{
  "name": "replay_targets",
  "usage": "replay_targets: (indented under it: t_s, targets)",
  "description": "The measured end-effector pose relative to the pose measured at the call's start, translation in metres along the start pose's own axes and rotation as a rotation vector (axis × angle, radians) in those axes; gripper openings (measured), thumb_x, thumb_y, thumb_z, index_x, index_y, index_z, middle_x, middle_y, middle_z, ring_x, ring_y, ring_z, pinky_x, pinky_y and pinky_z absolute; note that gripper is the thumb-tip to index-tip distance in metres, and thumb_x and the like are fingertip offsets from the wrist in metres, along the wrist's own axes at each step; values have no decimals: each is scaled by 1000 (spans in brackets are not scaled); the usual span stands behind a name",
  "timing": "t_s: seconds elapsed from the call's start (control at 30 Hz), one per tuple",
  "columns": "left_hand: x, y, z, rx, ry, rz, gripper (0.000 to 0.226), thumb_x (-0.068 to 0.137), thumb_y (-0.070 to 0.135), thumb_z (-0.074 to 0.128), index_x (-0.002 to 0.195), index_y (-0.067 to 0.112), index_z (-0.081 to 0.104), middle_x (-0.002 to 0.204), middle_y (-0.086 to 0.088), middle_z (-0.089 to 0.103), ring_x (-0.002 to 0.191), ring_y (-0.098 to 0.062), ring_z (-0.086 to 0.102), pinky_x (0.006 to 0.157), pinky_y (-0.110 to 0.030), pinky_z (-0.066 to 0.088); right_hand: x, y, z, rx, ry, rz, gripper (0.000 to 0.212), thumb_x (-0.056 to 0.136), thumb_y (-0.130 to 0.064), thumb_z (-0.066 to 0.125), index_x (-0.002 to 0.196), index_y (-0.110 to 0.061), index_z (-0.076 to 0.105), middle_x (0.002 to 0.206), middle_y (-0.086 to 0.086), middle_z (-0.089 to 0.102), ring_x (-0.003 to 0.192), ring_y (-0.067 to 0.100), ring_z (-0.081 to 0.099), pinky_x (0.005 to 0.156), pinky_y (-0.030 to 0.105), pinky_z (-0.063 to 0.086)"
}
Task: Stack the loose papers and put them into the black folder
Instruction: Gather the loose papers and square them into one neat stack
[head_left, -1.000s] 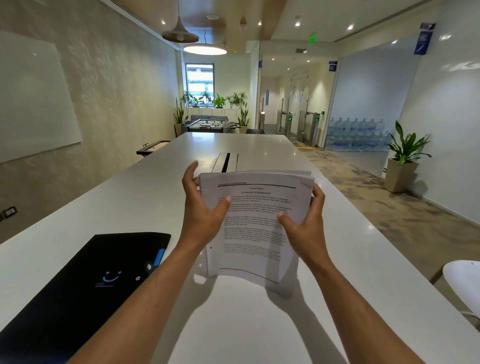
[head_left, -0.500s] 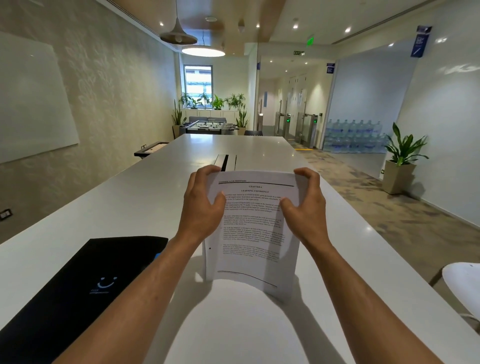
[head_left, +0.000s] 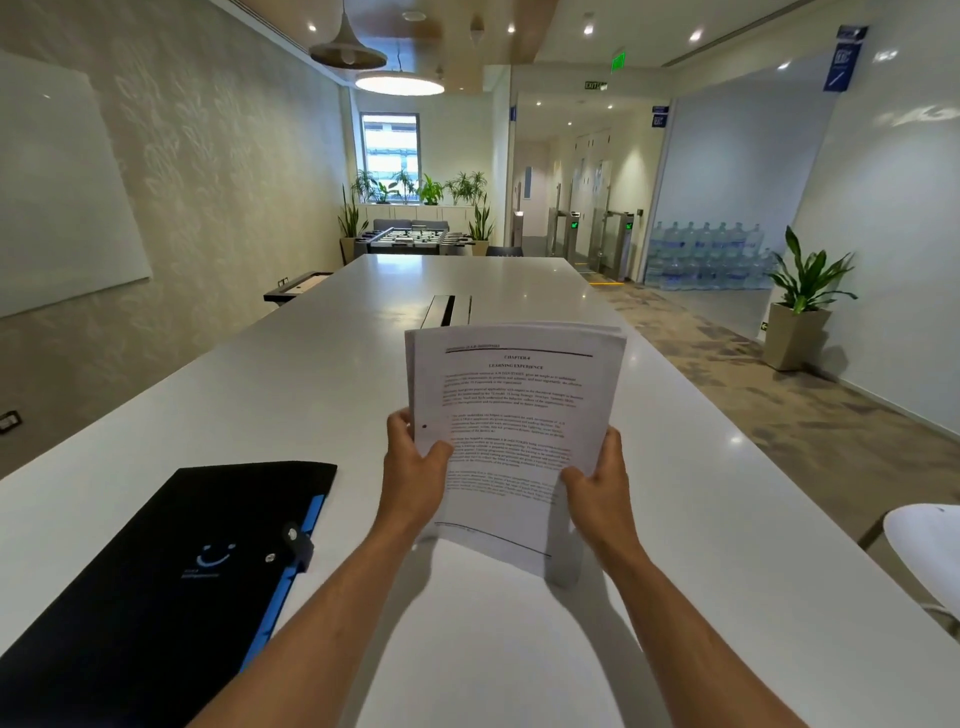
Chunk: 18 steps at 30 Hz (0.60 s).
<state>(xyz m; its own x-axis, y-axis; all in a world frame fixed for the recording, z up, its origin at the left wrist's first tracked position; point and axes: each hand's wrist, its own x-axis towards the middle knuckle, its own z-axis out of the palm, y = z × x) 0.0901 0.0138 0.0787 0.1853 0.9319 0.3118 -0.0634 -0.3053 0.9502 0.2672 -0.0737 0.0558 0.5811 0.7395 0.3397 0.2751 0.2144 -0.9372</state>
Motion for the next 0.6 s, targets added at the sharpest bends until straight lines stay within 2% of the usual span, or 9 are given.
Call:
replay_targets:
  t_s: [0.07, 0.2, 0.37, 0.47, 0.53, 0.6]
  targets:
    - [-6, -14, 1, -5, 0, -48, 28, 94, 11, 54, 115, 23, 40, 112, 6, 58, 95, -7, 59, 55, -9, 50, -7, 12, 3, -21, 13, 43, 46, 85, 3, 50, 109, -36, 43, 102, -20, 58, 89, 1, 61, 57, 11, 52]
    - [-12, -19, 2, 5, 9, -36, 23, 97, 21, 53, 117, 20, 43, 112, 3, 59, 93, -6, 60, 57, -9, 51, -12, 14, 5, -61, 37, 32, 45, 87, 5, 47, 98, -38, 44, 98, -18, 58, 86, -11, 60, 61, 14, 56]
    - [-9, -7, -4, -36, 44, 30, 25, 96, 19, 54, 117, 22, 42, 109, 12, 57, 94, -5, 60, 60, -6, 50, -9, -1, 3, -3, 16, -74, 36, 90, -3, 54, 108, -34, 46, 94, -32, 60, 93, -10, 60, 60, 9, 51]
    - [-14, -14, -8, -7, 57, 5, 34, 91, 10, 58, 117, 22, 39, 107, 13, 56, 94, -6, 59, 60, -8, 51, -16, 7, 2, 22, 44, -58, 47, 82, 7, 55, 115, -25, 45, 101, -22, 60, 93, -7, 60, 62, 7, 51]
    - [-20, -26, -9, 38, 48, -56, 39, 88, 5, 59, 114, 24, 38, 105, 12, 56, 92, -3, 57, 59, -11, 51, -26, 20, 4, 28, 37, 11, 52, 79, 12, 53, 115, -25, 45, 107, -14, 59, 97, 0, 61, 63, 8, 51]
    - [-26, -38, -9, 58, 47, -118, 39, 87, 3, 59, 114, 24, 39, 108, 6, 58, 91, -1, 55, 65, -15, 49, -35, 31, 8, 11, 29, 53, 52, 80, 12, 51, 116, -25, 46, 110, -10, 59, 99, 3, 60, 63, 8, 51]
